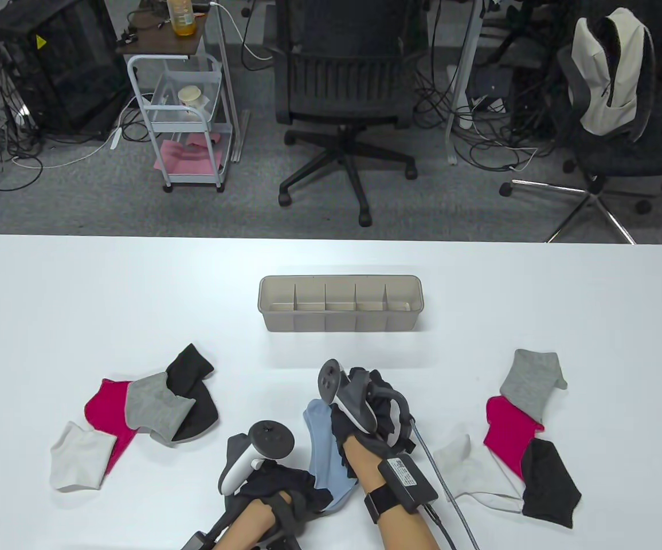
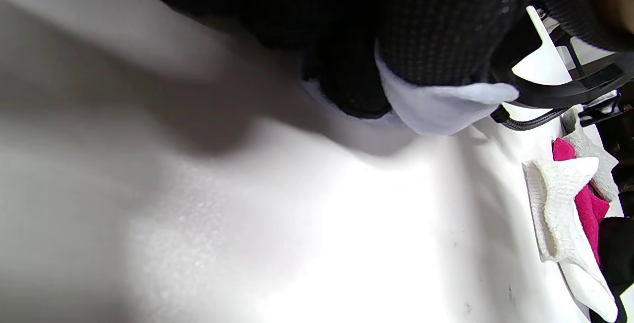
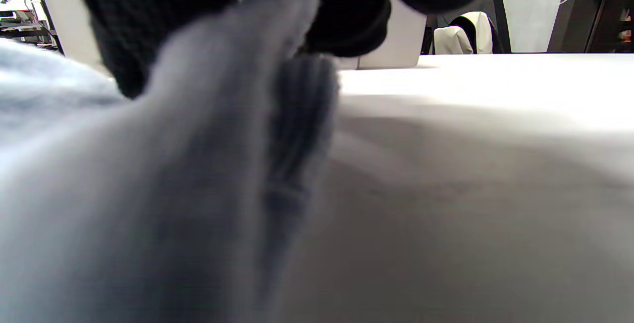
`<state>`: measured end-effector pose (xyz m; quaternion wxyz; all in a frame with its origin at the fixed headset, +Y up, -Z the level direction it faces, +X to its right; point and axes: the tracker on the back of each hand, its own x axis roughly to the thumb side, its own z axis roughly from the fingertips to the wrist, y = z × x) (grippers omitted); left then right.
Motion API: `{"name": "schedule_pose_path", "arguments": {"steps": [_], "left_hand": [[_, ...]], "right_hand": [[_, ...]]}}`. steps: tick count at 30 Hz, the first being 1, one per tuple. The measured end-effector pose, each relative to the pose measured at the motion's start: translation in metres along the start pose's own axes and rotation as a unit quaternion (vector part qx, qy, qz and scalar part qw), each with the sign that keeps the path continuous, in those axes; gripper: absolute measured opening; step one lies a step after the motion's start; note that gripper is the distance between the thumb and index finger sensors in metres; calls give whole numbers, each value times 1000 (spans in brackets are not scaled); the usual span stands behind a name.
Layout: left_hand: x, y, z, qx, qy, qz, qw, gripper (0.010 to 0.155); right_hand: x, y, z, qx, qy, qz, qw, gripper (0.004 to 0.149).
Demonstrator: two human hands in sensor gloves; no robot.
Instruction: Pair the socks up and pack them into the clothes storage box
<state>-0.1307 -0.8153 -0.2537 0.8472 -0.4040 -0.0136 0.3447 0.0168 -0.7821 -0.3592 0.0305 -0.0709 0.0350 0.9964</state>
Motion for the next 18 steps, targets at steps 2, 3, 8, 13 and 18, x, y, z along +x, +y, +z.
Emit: {"name": "schedule_pose_path", "arguments": {"steps": [2,3,8,13,18], "left_hand": [[0,0,1,-3,0,0,1000,39],[0,0,2,-8,1,1,1000,40],[2,7,17,-14,1,-2,1000,61],[2,26,45,75,2,-22,997,62],[-4,47,61,173,35,-59,983,63]], "right_hand": [[0,0,0,2,1,1,1000,41],[0,0,0,5,1,0,1000,41],[-2,-1,0,10,-2,2,1000,41],[-9,-7,2,9,-21,-2,1000,51],[-19,-39,16,-27,-56,-19,998,55]]}}
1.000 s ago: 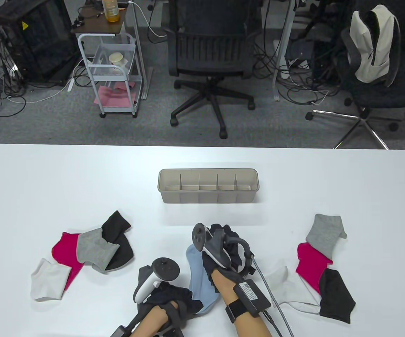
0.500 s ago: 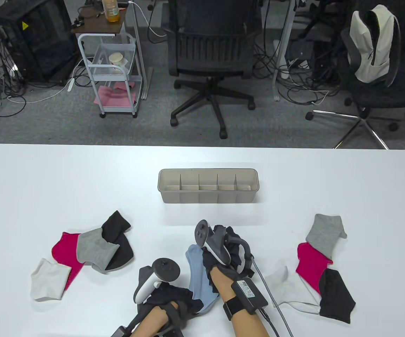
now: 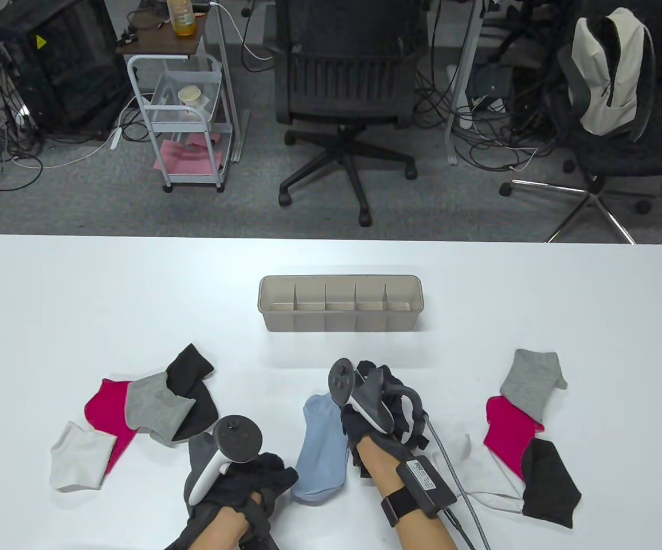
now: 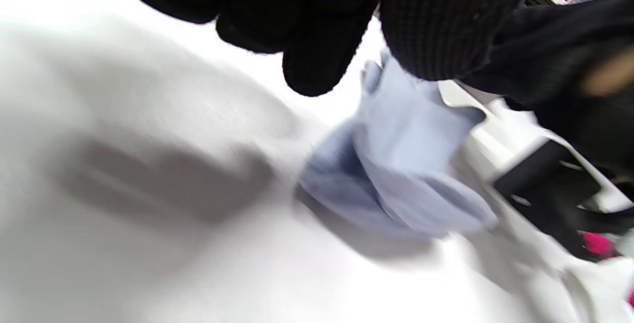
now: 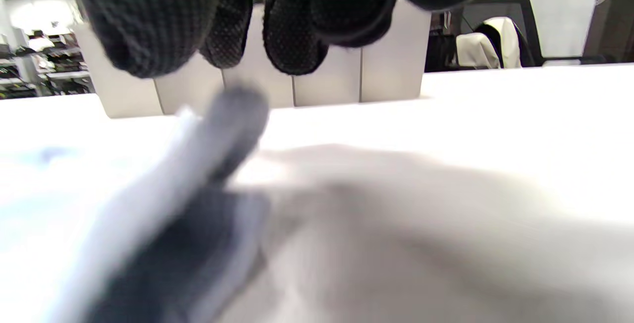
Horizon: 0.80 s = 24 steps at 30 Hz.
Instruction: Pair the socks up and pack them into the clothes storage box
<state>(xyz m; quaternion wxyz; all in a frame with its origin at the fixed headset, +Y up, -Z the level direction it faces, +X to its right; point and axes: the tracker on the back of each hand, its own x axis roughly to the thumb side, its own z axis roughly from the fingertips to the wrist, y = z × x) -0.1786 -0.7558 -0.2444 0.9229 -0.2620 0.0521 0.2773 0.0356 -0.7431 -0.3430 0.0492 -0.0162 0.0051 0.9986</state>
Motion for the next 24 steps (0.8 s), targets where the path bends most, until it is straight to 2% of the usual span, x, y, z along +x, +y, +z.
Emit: {"name": "schedule_pose_path", "arguments": {"steps": [2,5,7,9,14,19,21,24], "left_hand": [[-1,4,1,6,-3,-4,1000,61],[6,9,5,42,-69,8,997,50],[15,8,8,37,-130,8,991,46],[21,1,11,20,-144,-13,989,46],[23,-24,0,-47,-122,-100,986,52],[21,-40,-9,-92,-104,-114,984,54],[20,-42,-11,-93,-104,-100,985,52],[18,-43,-13,-68,-97,-67,991,48]], "right_hand": [[-1,-13,11,-18,-24,-9,999,52],[-1,-29,37,-36,-67,-41,996,46],[-2,-36,59,-30,-108,-65,992,42],[-3,-37,83,-18,-152,-92,984,40],[-5,-16,118,16,-187,-41,981,42],[-7,12,124,74,-189,20,979,46],[-7,21,125,79,-186,29,979,46],[-9,28,122,79,-175,26,981,43]]}}
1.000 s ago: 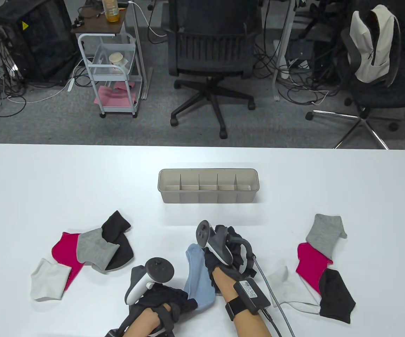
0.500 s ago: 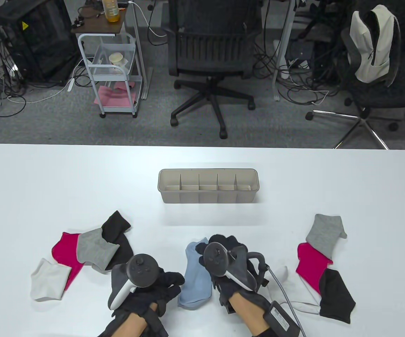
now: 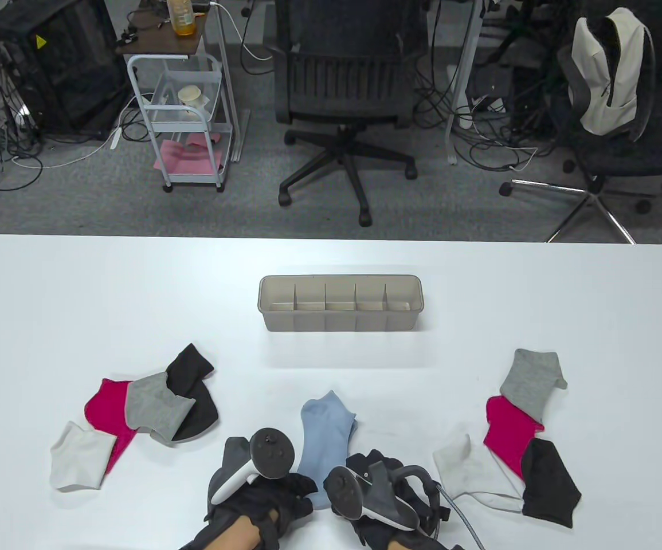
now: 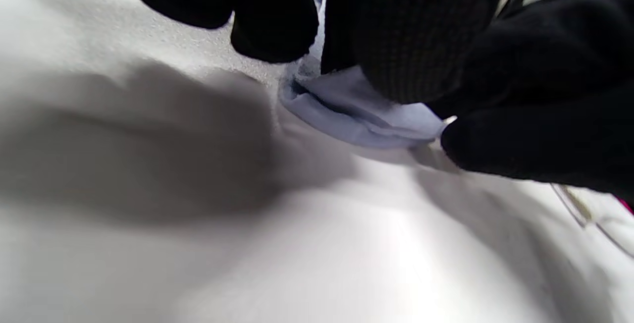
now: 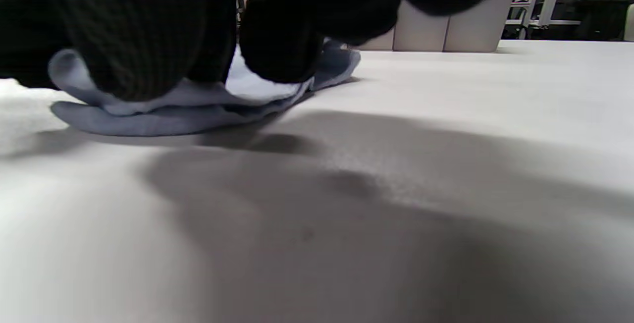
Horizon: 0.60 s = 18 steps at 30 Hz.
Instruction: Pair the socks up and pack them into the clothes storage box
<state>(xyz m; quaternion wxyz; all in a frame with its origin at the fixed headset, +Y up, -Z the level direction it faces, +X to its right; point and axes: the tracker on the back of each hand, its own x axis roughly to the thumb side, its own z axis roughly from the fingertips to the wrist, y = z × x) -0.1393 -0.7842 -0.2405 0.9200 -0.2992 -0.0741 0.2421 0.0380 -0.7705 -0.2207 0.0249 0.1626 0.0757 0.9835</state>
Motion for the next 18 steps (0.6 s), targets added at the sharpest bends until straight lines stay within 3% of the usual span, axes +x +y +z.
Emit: {"name": "schedule_pose_path", "arguments": {"steps": [4,6,7,12,15,16,18], "left_hand": [[-1,-1,-11,29,11,14,999,43],[-1,-2,-15,36,19,15,999,49],[0,-2,-18,37,23,12,999,36],[5,-6,-19,48,30,-14,998,35],[8,-4,-14,51,28,-24,998,41],[12,-1,-8,57,18,-31,998,56],[18,6,5,100,-14,-39,994,53]], "right_hand": [[-3,3,-9,-4,37,-42,998,37],[-3,4,-12,-9,52,-42,998,36],[-3,4,-14,-10,62,-41,997,35],[0,6,-18,-12,98,-45,994,34],[2,7,-19,-14,102,-39,994,33],[3,7,-20,-14,103,-35,994,33],[4,7,-20,-13,102,-31,994,33]]}}
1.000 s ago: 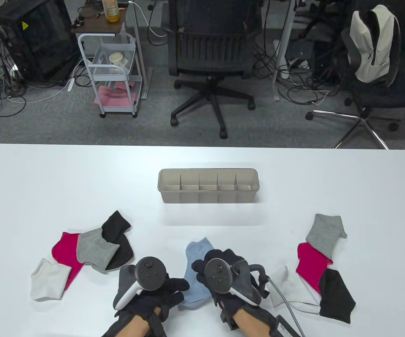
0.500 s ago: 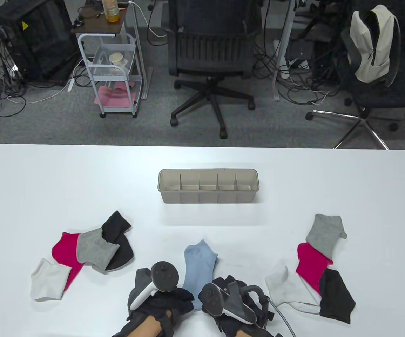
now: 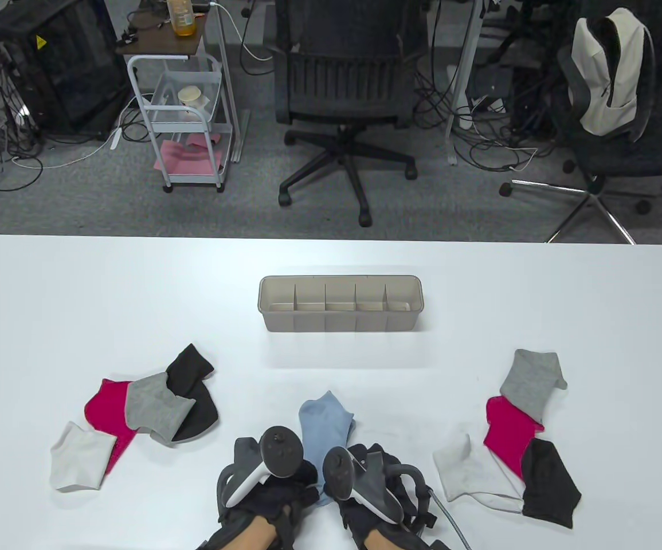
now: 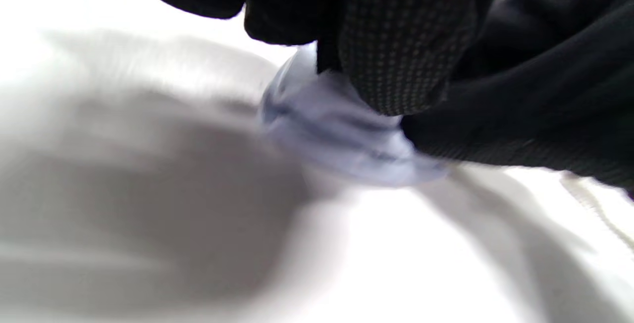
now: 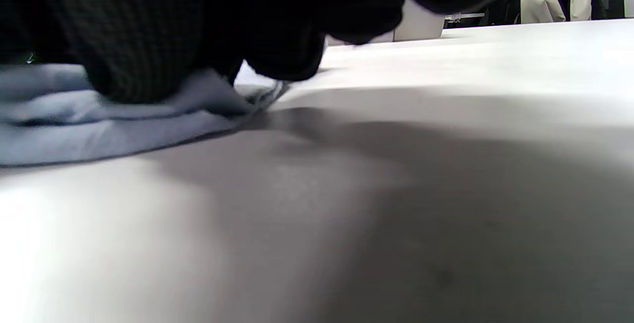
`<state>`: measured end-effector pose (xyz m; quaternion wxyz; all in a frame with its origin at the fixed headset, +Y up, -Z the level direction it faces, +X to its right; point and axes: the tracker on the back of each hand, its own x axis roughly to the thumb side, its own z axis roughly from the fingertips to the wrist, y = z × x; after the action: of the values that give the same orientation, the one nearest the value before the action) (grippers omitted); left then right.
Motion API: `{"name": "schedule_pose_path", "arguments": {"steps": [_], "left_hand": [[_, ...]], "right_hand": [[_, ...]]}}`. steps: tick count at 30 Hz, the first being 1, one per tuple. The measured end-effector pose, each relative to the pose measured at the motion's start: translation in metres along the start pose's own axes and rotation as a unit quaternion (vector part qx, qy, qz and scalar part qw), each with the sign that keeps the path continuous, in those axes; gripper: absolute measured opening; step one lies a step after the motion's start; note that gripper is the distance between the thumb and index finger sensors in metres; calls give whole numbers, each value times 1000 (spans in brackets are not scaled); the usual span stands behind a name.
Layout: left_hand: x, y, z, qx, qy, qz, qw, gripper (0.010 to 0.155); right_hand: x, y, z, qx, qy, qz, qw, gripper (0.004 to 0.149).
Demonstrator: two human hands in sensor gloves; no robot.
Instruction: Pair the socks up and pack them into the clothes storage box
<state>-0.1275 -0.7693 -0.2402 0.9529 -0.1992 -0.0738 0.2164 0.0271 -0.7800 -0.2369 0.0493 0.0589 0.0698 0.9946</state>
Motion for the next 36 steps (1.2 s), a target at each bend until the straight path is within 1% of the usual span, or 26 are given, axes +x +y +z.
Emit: {"name": "schedule_pose_path", "arguments": {"steps": [1,3,5,7,12,13,15,17,18,19,23,28,31,32,33,34,35,36], "left_hand": [[3,4,6,20,-11,-7,1000,48],[7,6,11,24,-20,-37,999,42],[9,1,10,7,-13,-70,997,42],[10,-6,7,-17,-9,-86,996,43],[17,-16,8,-26,-12,-113,993,45],[17,-17,7,-34,-9,-112,993,45],[16,-18,7,-34,-7,-105,994,46],[15,-17,8,-34,-4,-105,994,48],[14,-18,7,-35,-4,-99,994,49],[14,-19,6,-37,-5,-96,995,50],[12,-24,2,-48,-8,-99,994,56],[5,-26,-5,-43,-9,-77,996,59],[0,-22,-10,-22,-8,-40,999,51],[-4,-19,-13,-18,-1,-16,1000,49],[-6,-17,-15,-9,5,4,1000,44],[-8,-15,-17,-2,10,12,1000,44],[-10,-14,-20,-3,21,13,1000,35],[-12,-13,-23,-5,29,11,999,34]], "right_hand": [[1,0,0,-1,0,2,1000,33],[1,1,0,-3,-3,4,1000,33],[2,1,1,-4,-4,7,1000,33],[2,1,0,-4,-6,8,1000,33],[0,1,1,-2,-6,1,1000,33],[-1,0,2,-3,-9,0,1000,34],[-3,-8,7,-25,-40,-13,999,42],[-6,-17,14,-54,-61,-34,996,37],[-7,-19,18,-62,-72,-38,995,36],[-7,-19,20,-62,-77,-31,995,36],[-4,-11,23,-57,-96,38,993,39],[0,-3,22,-62,-116,52,990,45],[5,1,21,-59,-123,55,989,54],[7,2,19,-62,-122,55,989,54],[8,2,16,-65,-118,54,989,53],[8,2,15,-69,-113,53,990,49],[8,3,11,-71,-102,43,991,45],[8,3,8,-64,-89,28,994,43]]}}
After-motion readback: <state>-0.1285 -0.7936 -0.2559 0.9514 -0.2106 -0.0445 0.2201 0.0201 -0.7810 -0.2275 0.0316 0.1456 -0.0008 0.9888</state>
